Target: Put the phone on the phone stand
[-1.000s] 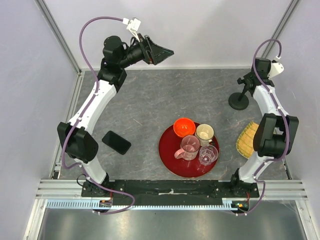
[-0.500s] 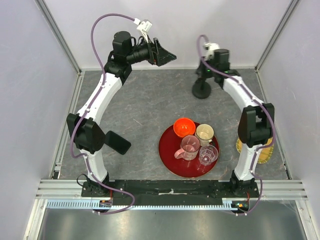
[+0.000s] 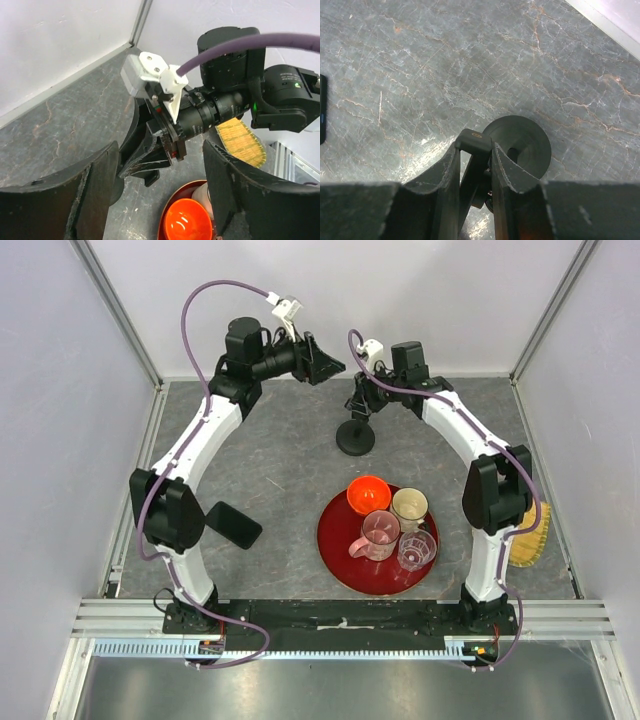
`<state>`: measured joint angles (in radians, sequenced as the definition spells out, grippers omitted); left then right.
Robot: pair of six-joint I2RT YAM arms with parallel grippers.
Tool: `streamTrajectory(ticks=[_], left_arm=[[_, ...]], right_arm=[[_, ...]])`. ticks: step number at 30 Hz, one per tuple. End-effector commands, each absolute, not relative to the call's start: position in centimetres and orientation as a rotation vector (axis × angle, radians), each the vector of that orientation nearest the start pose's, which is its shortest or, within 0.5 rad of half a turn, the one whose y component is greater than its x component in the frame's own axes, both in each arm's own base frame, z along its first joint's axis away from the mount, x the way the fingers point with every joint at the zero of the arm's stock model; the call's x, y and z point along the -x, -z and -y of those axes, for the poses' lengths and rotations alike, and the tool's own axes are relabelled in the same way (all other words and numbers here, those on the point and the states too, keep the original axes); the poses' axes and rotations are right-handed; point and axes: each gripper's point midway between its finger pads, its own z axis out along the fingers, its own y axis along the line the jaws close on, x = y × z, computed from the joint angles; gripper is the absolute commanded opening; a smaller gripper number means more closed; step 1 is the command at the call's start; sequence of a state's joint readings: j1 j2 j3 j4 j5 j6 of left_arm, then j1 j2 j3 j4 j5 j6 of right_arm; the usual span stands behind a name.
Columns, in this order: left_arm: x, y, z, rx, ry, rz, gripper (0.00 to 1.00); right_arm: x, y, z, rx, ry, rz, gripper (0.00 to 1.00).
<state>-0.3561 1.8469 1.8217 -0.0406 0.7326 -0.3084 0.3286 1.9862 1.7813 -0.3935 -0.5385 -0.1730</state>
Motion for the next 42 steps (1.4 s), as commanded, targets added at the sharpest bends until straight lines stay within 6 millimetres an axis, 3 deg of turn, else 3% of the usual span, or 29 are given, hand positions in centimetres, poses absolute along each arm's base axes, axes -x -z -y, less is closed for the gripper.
streamTrajectory(ticks=[1, 4, 5, 7, 12, 13, 14, 15, 17, 18, 19, 23, 26, 27, 28, 30, 31, 34, 42], left_arm=[[-44.8, -41.9, 28.4, -0.577, 1.032, -1.460, 0.78], [-44.9, -42.1, 27.3, -0.538, 0.990, -1.441, 0.85], [-45.1, -42.3, 27.0, -0.522, 0.975, -1.432, 0.86], [-45.3, -42.0, 26.6, -0.509, 0.961, -1.439, 0.90], [-45.7, -41.3, 26.6, -0.532, 0.940, -1.479, 0.93], [-45.8, -41.0, 26.7, -0.548, 0.935, -1.488, 0.93], [-46.1, -39.9, 27.0, -0.596, 0.928, -1.503, 0.93], [-46.1, -40.5, 27.2, -0.628, 0.924, -1.494, 0.91], [-46.0, -37.4, 28.0, -0.740, 0.950, -1.559, 0.88], [-45.7, -37.4, 28.5, -0.798, 0.966, -1.539, 0.88], [-45.2, -36.1, 28.8, -0.850, 0.994, -1.559, 0.88], [-44.8, -32.0, 29.8, -1.017, 1.043, -1.545, 0.88], [-45.7, -28.1, 30.4, -1.050, 1.022, -1.638, 0.87], [-46.1, -28.0, 30.7, -1.065, 0.994, -1.639, 0.84], [-46.4, -26.1, 31.4, -1.088, 0.997, -1.672, 0.81], [-46.3, -25.4, 32.2, -1.131, 0.990, -1.666, 0.74], [-46.9, -24.1, 32.4, -1.128, 0.980, -1.689, 0.70], [-48.3, -23.2, 32.9, -1.112, 0.904, -1.714, 0.60], [-50.2, -23.0, 32.7, -1.045, 0.815, -1.720, 0.53]], right_arm=[[-49.8, -20.7, -25.5, 0.825, -0.657, -1.980, 0.44], [-50.7, -22.1, -25.3, 0.759, -0.630, -1.971, 0.64], [-50.9, -22.7, -25.3, 0.709, -0.640, -1.978, 0.81], [-51.3, -24.3, -24.8, 0.657, -0.598, -1.959, 0.98], [-51.3, -27.4, -21.5, 0.406, -0.437, -2.000, 0.98], [-51.4, -27.5, -20.1, 0.330, -0.362, -2.027, 0.98], [-51.3, -27.7, -19.4, 0.289, -0.332, -2.038, 0.98], [-51.0, -28.5, -18.6, 0.229, -0.307, -2.040, 0.98], [-50.8, -28.4, -16.6, 0.146, -0.210, -2.049, 0.98], [-50.3, -29.3, -16.2, 0.136, -0.201, -2.033, 0.98], [-50.0, -29.2, -16.0, 0.136, -0.193, -2.034, 0.98], [-48.8, -30.9, -16.2, 0.167, -0.234, -1.980, 0.98], [-48.1, -32.0, -16.7, 0.190, -0.279, -1.940, 0.98], [-47.9, -32.4, -16.7, 0.192, -0.286, -1.929, 0.98], [-48.0, -32.2, -16.8, 0.194, -0.291, -1.929, 0.98], [-48.2, -32.3, -17.1, 0.191, -0.307, -1.920, 0.98], [-48.2, -32.2, -17.1, 0.187, -0.310, -1.922, 0.98], [-48.6, -31.5, -17.3, 0.182, -0.314, -1.937, 0.98], [-49.1, -30.3, -18.1, 0.206, -0.342, -1.957, 0.98]])
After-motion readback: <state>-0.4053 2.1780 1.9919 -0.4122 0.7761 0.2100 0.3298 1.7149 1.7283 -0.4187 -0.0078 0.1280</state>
